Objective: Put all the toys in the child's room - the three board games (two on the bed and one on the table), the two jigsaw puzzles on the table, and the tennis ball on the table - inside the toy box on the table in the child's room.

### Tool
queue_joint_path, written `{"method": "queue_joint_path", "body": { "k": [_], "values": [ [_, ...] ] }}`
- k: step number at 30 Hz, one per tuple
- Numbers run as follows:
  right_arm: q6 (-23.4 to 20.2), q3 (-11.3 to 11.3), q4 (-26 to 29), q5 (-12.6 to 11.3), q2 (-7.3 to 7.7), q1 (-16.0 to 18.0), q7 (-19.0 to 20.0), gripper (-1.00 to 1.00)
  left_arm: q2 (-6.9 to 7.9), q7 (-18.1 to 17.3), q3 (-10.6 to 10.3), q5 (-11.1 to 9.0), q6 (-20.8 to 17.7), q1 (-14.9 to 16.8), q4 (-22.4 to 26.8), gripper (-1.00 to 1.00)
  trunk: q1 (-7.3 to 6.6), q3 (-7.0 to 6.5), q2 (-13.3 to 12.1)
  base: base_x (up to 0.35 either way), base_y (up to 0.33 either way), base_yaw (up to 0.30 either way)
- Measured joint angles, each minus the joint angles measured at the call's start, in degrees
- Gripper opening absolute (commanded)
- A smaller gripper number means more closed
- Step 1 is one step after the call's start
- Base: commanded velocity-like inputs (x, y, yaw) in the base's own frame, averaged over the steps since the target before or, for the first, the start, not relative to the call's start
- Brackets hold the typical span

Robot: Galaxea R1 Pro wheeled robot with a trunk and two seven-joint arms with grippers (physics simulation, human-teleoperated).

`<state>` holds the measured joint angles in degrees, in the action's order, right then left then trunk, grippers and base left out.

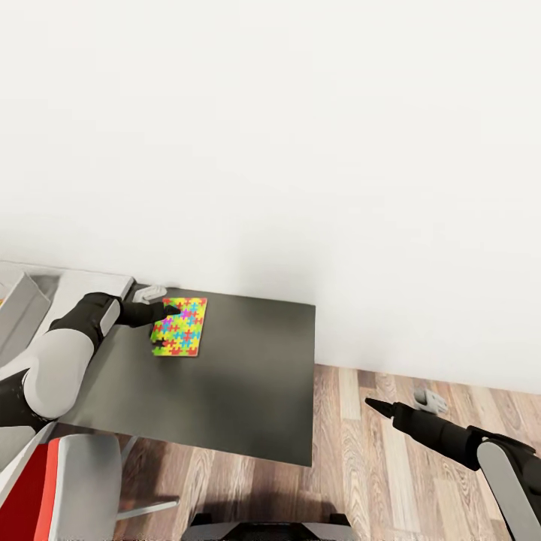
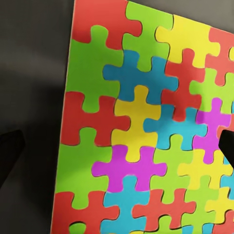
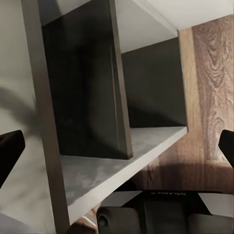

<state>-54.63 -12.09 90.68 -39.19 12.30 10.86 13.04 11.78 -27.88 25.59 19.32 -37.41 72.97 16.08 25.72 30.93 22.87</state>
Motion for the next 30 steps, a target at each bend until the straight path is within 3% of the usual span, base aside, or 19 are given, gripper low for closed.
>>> {"method": "queue_joint_path", "body": {
  "k": [13, 30],
  "values": [
    [1.4, -0.1, 0.0, 0.0, -0.07, -0.1, 0.0, 1.0, 0.01, -0.1, -0.1, 0.3, 0.0, 0.0, 0.8, 1.0, -0.01, 0.31, 0.0, 0.0, -0.007, 0.0],
    [3.0, -0.1, -0.1, 0.1, 0.01, -0.1, 0.1, 1.0, 0.01, 0.0, -0.1, 0.0, 0.2, 0.0, 0.9, 1.0, 0.02, 0.31, 0.0, 0.0, -0.211, 0.0]
  ]
}}
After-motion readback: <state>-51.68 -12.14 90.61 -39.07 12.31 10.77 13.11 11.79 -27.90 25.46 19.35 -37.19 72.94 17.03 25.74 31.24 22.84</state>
